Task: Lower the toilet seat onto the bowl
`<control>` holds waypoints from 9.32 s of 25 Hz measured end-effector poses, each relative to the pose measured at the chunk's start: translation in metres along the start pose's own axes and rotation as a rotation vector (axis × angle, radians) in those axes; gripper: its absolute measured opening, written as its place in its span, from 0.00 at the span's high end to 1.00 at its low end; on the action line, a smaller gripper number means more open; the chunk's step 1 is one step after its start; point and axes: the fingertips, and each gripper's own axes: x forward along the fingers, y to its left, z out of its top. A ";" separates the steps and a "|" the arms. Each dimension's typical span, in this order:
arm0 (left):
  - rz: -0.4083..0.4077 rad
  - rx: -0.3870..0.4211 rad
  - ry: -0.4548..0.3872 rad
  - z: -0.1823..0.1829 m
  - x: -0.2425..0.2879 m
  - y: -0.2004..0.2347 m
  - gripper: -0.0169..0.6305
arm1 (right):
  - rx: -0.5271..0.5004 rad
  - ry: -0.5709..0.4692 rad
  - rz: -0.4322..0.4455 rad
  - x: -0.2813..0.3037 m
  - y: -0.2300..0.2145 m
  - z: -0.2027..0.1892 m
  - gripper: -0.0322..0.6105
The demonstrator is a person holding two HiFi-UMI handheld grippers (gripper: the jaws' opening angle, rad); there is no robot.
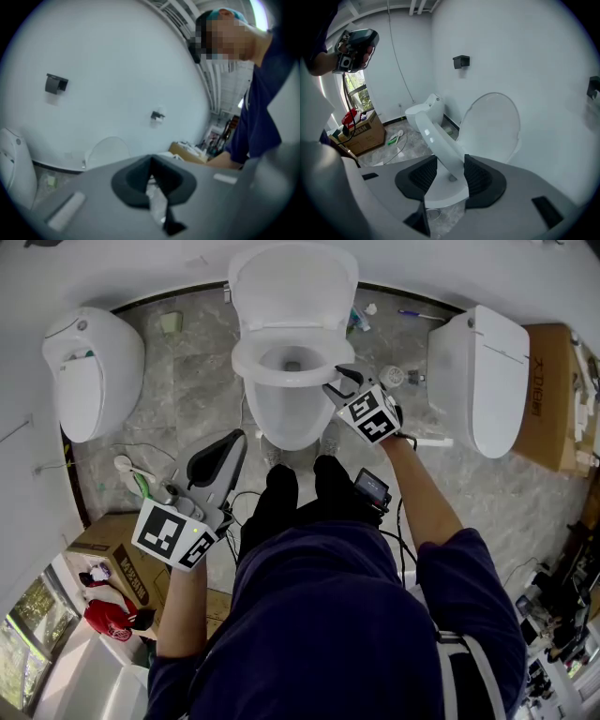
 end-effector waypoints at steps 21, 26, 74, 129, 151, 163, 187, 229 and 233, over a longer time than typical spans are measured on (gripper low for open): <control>-0.015 -0.016 0.026 -0.004 0.009 0.010 0.97 | 0.240 0.081 -0.084 0.010 0.013 -0.048 0.61; -0.021 -0.024 0.032 -0.007 0.011 0.011 0.97 | 0.286 0.081 -0.069 0.012 0.019 -0.056 0.61; -0.080 -0.079 0.067 -0.040 0.026 0.001 0.97 | 0.409 0.096 -0.047 -0.007 0.052 -0.108 0.87; -0.086 -0.105 0.125 -0.062 0.029 0.008 0.97 | 0.523 0.103 0.039 0.029 0.082 -0.129 0.90; -0.115 -0.105 0.173 -0.080 0.029 0.010 0.97 | 0.566 0.145 0.040 0.043 0.099 -0.157 0.90; -0.131 -0.111 0.198 -0.090 0.032 0.011 0.97 | 0.599 0.179 0.048 0.053 0.109 -0.174 0.90; -0.135 -0.126 0.220 -0.095 0.042 0.016 0.97 | 0.604 0.271 0.071 0.070 0.116 -0.206 0.90; -0.159 -0.189 0.288 -0.148 0.063 0.026 0.97 | 0.664 0.376 0.101 0.123 0.141 -0.265 0.90; -0.159 -0.193 0.298 -0.154 0.065 0.028 0.97 | 0.662 0.386 0.106 0.128 0.141 -0.271 0.90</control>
